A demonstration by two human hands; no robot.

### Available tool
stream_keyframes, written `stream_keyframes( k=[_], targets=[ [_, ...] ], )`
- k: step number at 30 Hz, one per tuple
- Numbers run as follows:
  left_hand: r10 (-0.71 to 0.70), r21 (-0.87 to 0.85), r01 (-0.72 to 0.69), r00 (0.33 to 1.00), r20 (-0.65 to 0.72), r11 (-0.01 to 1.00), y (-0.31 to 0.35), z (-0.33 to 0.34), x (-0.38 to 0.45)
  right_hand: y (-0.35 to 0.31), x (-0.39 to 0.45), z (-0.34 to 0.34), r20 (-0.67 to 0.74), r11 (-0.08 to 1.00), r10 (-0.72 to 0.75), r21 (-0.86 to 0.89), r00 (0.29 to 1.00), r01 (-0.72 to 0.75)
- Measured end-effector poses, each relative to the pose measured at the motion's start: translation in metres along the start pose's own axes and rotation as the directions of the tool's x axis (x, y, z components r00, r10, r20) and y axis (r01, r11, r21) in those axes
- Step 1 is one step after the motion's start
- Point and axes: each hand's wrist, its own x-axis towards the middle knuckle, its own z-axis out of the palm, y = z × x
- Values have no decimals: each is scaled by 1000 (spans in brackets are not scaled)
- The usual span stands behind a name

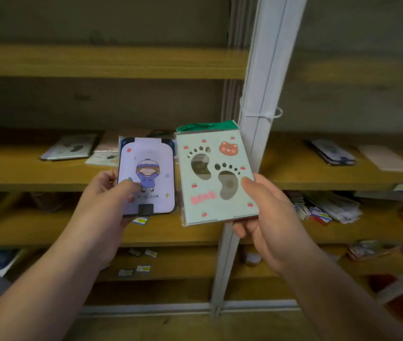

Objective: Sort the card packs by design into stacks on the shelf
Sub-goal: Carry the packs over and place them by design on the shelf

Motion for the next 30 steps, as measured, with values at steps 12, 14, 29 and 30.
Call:
stream_keyframes(
  k=[12,14,29,30],
  targets=[
    [-53,10,52,957,285,999,-19,132,-78,-44,-77,-130,-202,998,-54,-28,978,50],
    [-63,11,63,946,318,998,-26,154,-80,-43,-74,-149,-242,999,-54,-8,969,54],
    [-76,-51,105,912,402,993,-79,339,-22,-87,-21,-301,-500,986,-129,-157,856,57],
    [-71,-37,93,915,398,995,-82,349,-17,-88,-17,-310,-509,987,-130,-147,851,63]
  ],
)
